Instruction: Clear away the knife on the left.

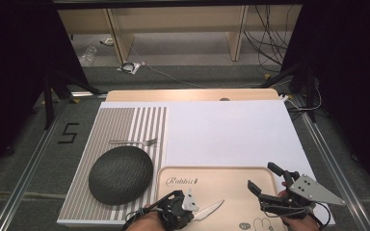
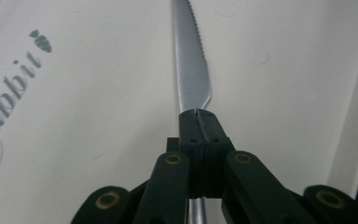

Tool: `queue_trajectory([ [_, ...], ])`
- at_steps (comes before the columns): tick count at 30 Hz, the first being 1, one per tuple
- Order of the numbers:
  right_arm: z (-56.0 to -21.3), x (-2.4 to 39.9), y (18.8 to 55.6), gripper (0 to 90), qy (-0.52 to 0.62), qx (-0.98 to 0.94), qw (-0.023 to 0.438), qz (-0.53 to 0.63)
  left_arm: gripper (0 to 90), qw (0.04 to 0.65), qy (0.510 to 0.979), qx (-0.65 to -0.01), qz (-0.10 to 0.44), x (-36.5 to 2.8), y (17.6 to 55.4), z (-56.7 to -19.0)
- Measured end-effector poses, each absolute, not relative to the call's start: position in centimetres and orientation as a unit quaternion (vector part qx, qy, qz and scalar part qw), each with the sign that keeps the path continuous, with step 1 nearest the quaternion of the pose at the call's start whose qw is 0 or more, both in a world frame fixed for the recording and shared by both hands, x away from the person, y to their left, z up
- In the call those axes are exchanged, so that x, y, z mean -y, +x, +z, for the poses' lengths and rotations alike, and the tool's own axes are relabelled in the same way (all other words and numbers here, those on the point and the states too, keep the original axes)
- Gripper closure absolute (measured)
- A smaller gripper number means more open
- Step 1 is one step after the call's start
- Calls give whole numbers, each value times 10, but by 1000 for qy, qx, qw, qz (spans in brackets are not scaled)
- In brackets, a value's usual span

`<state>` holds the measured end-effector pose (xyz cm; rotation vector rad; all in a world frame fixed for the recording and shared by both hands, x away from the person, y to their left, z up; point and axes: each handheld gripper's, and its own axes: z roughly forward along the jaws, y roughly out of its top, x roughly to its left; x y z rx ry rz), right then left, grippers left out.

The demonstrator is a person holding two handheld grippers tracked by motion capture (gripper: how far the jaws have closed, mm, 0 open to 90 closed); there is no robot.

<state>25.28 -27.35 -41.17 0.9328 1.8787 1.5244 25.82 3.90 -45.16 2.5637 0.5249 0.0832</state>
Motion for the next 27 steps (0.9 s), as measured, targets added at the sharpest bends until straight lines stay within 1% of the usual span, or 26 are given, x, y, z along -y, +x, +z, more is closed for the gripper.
queue_trajectory([
  [5, -412, 273, 253, 159, 346, -697, 271, 566, 893, 247, 952, -181, 21, -33, 253, -457],
  [11, -412, 273, 253, 159, 345, -698, 271, 566, 893, 234, 956, -178, 22, -31, 252, -463],
  [27, -412, 273, 253, 159, 343, -699, 273, 565, 893, 223, 949, -213, 61, -40, 262, -465],
])
